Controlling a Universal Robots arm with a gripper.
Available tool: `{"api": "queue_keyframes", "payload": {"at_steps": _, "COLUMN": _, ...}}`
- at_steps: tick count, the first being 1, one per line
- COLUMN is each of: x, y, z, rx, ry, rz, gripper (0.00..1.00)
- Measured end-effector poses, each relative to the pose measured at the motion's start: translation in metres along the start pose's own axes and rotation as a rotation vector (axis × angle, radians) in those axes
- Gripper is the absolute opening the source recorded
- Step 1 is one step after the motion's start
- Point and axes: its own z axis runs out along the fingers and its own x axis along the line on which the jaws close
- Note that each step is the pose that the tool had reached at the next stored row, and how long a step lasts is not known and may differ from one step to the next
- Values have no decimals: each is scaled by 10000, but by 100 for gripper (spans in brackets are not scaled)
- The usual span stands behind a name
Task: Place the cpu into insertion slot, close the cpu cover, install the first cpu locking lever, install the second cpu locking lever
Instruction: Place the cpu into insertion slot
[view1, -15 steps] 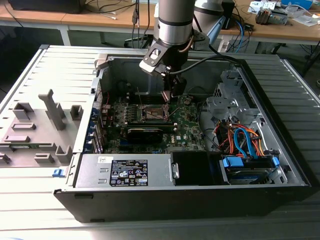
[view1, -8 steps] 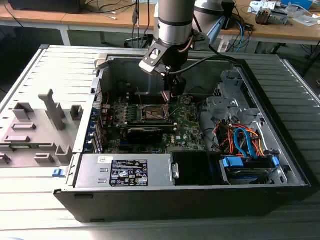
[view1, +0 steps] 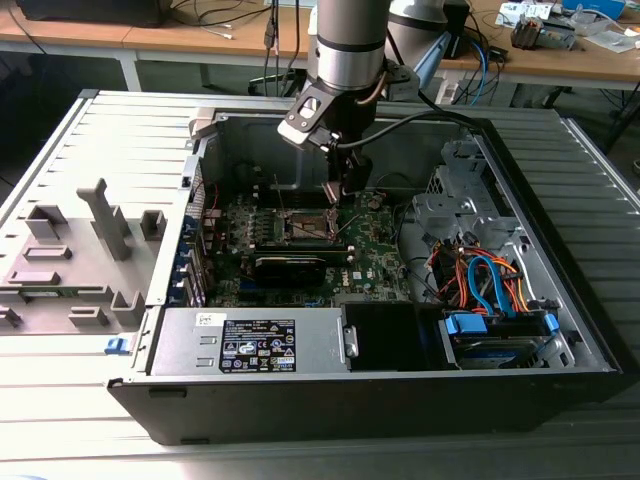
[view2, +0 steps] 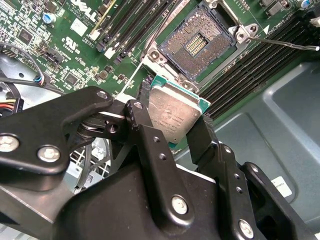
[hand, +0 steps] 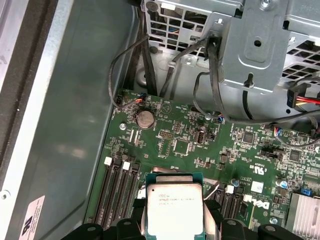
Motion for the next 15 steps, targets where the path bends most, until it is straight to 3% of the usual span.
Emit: {"api": "queue_keyframes", "payload": {"at_steps": 15, "x": 0, "y": 1, "z": 2, "rx": 4, "ry": -7, "rz": 111, "gripper": 55}}
